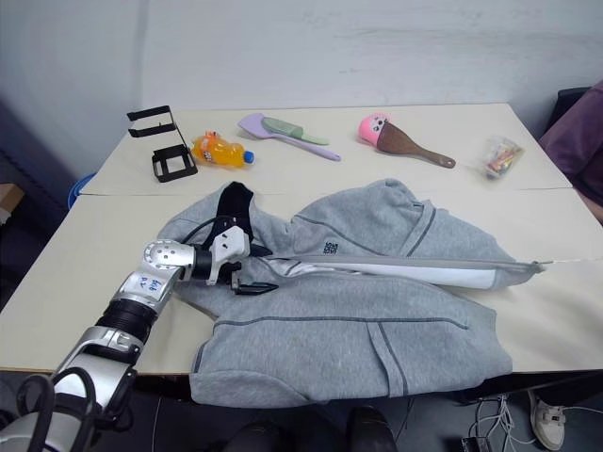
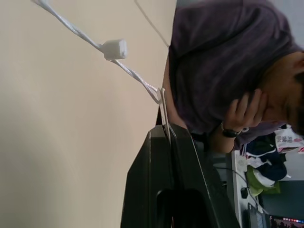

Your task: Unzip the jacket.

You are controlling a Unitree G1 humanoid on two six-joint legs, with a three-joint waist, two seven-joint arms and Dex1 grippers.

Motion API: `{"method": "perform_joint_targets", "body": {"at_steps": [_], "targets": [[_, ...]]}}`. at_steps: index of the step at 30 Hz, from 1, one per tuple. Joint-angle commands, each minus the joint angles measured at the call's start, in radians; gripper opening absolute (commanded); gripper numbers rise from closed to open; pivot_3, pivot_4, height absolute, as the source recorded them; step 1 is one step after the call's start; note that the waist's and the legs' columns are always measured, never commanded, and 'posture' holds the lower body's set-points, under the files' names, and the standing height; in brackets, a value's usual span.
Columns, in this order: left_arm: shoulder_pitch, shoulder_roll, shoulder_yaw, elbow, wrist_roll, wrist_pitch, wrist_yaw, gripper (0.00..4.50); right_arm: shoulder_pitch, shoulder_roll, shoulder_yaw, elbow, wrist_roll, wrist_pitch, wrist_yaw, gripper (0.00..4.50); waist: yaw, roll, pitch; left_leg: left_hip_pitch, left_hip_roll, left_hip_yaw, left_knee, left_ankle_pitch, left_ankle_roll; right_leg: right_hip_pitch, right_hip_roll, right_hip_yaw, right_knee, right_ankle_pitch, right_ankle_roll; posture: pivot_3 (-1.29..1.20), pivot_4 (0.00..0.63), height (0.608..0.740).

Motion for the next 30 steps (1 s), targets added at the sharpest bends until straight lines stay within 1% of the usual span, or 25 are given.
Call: {"method": "perform_joint_targets", "body": {"at_steps": [1,3,6,7,9,11,12,14,15,18,21,23,26,30], "targets": [[0.065,0.016,-0.028,0.046,0.059,0.025,0.016,4.50,0.019,0.049,0.004,-0.067,0.132,0.082,0.117,0.03,0.000,0.000,0.000,0.000,0.000,0.000,0.000,0.000,0.000,0.000,0.000,0.000,0.000,0.000,0.000,0.00,0.150,0.740],[0.072,0.006,0.008,0.019,0.011,0.030,0.001,4.50,0.050,0.097,-0.027,-0.158,0.250,0.176,0.195,0.03,0.000,-0.002,0.000,0.000,0.001,-0.002,0.000,0.000,-0.001,0.000,0.000,-0.001,0.000,0.000,0.000,0.00,0.150,0.740],[0.078,0.013,0.054,-0.025,-0.019,0.055,0.017,4.50,0.110,0.141,-0.083,-0.287,0.347,0.241,0.244,0.61,0.002,0.001,0.001,-0.002,0.001,-0.002,0.000,0.000,-0.001,-0.002,0.000,-0.001,0.000,0.000,0.000,0.00,0.150,0.740],[0.085,0.018,0.084,-0.054,-0.046,0.057,0.020,4.50,0.144,0.160,-0.108,-0.341,0.377,0.198,0.276,0.90,0.003,0.002,0.002,-0.003,0.001,-0.002,0.000,0.000,-0.001,-0.002,0.000,-0.001,0.000,0.000,0.000,0.00,0.150,0.740],[0.110,0.037,0.135,-0.123,-0.104,0.050,-0.009,4.50,0.198,0.202,-0.160,-0.445,0.461,0.170,0.330,1.63,-0.001,0.003,0.003,-0.004,0.001,-0.002,-0.001,0.000,0.000,-0.004,0.000,-0.001,0.000,0.000,0.000,0.00,0.150,0.740],[0.145,0.056,0.195,-0.221,-0.216,0.105,-0.086,4.50,0.229,0.238,-0.193,-0.535,0.535,0.173,0.362,2.26,-0.010,0.002,0.005,-0.003,0.001,-0.002,-0.003,0.000,-0.002,-0.004,0.001,-0.001,0.000,-0.001,-0.001,0.00,0.150,0.740],[0.160,0.065,0.222,-0.262,-0.269,0.139,-0.120,4.50,0.236,0.256,-0.199,-0.570,0.558,0.175,0.365,2.59,-0.012,-0.003,0.008,-0.004,0.002,-0.002,-0.003,0.001,-0.003,-0.005,0.001,-0.002,0.001,-0.001,-0.001,0.00,0.150,0.740],[0.204,0.121,0.264,-0.368,-0.362,0.272,-0.183,4.50,0.248,0.307,-0.180,-0.667,0.591,0.160,0.365,3.22,-0.015,-0.012,0.013,-0.005,0.003,-0.004,-0.004,0.002,-0.004,-0.006,0.001,-0.003,0.001,-0.001,-0.002,0.00,0.150,0.740],[0.224,0.150,0.270,-0.404,-0.374,0.299,-0.204,4.50,0.248,0.340,-0.159,-0.726,0.603,0.137,0.360,3.58,-0.014,-0.013,0.014,-0.006,0.003,-0.004,-0.003,0.001,-0.004,-0.006,0.001,-0.003,0.001,-0.001,-0.002,0.00,0.150,0.740],[0.294,0.228,0.279,-0.459,-0.349,0.253,-0.238,4.50,0.285,0.420,-0.038,-0.931,0.639,0.152,0.359,4.45,-0.012,-0.013,0.014,-0.009,0.003,-0.005,-0.003,0.001,-0.004,-0.009,0.001,-0.003,0.000,-0.001,-0.002,0.00,0.150,0.740],[0.375,0.261,0.321,-0.469,-0.319,0.104,-0.239,4.50,0.366,0.454,0.146,-1.081,0.633,0.167,0.423,4.48,-0.006,-0.011,0.014,-0.019,0.001,-0.005,-0.002,0.001,-0.003,-0.019,0.000,-0.003,0.003,-0.001,-0.003,0.00,0.150,0.740],[0.416,0.265,0.339,-0.480,-0.309,0.048,-0.219,4.50,0.394,0.466,0.213,-1.112,0.623,0.164,0.438,4.48,0.005,-0.012,0.015,-0.019,0.001,-0.005,-0.002,0.002,-0.003,-0.019,0.000,-0.004,0.003,-0.002,-0.003,0.00,0.150,0.740],[0.526,0.274,0.374,-0.543,-0.297,-0.008,-0.178,4.50,0.431,0.477,0.278,-1.058,0.558,0.084,0.489,4.48,0.014,-0.014,0.016,-0.020,0.001,-0.004,-0.001,0.000,-0.001,-0.019,-0.001,-0.003,0.001,-0.001,-0.003,0.00,0.150,0.740],[0.607,0.270,0.411,-0.597,-0.318,0.024,-0.122,4.50,0.418,0.494,0.316,-0.915,0.486,-0.039,0.521,4.48,0.015,-0.016,0.016,-0.019,0.000,-0.004,-0.001,-0.001,0.002,-0.018,-0.002,-0.003,0.000,-0.001,-0.003,0.00,0.150,0.740]]}}
